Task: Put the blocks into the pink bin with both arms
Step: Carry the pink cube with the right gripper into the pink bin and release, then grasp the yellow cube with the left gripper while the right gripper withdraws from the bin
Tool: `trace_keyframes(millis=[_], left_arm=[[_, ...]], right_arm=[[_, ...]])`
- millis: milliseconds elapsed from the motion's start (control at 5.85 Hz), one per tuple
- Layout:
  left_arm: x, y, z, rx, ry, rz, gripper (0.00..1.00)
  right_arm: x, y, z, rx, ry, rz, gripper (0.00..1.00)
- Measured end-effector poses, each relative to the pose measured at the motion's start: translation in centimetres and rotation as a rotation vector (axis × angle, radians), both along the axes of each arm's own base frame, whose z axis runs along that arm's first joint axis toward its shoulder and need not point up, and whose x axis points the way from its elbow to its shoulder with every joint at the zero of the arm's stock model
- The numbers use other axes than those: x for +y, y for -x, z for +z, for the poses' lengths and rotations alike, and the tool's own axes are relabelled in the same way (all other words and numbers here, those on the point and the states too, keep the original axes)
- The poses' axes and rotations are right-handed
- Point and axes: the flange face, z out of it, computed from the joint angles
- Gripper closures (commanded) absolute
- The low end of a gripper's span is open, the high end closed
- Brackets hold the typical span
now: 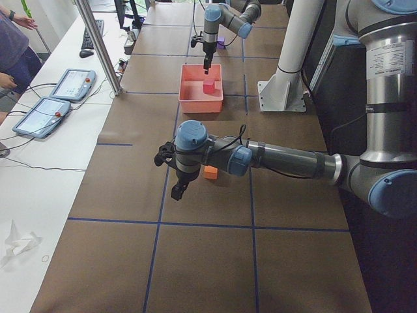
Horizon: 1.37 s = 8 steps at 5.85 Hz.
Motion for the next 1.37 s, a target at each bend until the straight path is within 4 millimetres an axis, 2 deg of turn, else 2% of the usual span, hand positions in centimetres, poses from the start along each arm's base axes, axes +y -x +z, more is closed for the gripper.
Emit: trace_keyframes(millis=[171, 342, 513, 684, 855, 1026, 1197, 1368], left_arm=[[-1.5, -3.5, -1.7, 0.019, -0.013, 0.028, 0.0], [-4.0, -7.4, -3.2, 0.032, -0.045, 0.079, 0.0], [-7.0, -11.7, -4.3, 0.04, -0.068, 0.133, 0.0], [-9.2, -15.3, -4.5, 0.035, -0.072, 0.159, 0.0], [-10.3, -18.8, -4.1, 0.024, -0.064, 0.142, 0.0], [-10.3, -22.1, -3.4, 0.024, -0.056, 0.117, 0.0], [-9.7, -24.6, -2.9, 0.027, -0.048, 0.106, 0.0], [-9.0, -26.1, -2.5, 0.028, -0.036, 0.107, 0.0]], right_arm=[[-0.4, -0.6, 0.1, 0.0, -0.011, -0.005, 0.0], [-1.8, -2.4, 0.9, 0.009, -0.029, -0.022, 0.0], [-3.5, -5.2, 2.6, 0.023, -0.05, -0.05, 0.0], [-4.6, -7.9, 4.9, 0.041, -0.077, -0.076, 0.0], [-5.2, -10.6, 7.2, 0.062, -0.113, -0.1, 0.0], [-5.7, -12.9, 9.1, 0.075, -0.136, -0.126, 0.0], [-6.1, -14.9, 10.8, 0.076, -0.142, -0.153, 0.0], [-6.4, -17.0, 12.4, 0.078, -0.148, -0.174, 0.0]])
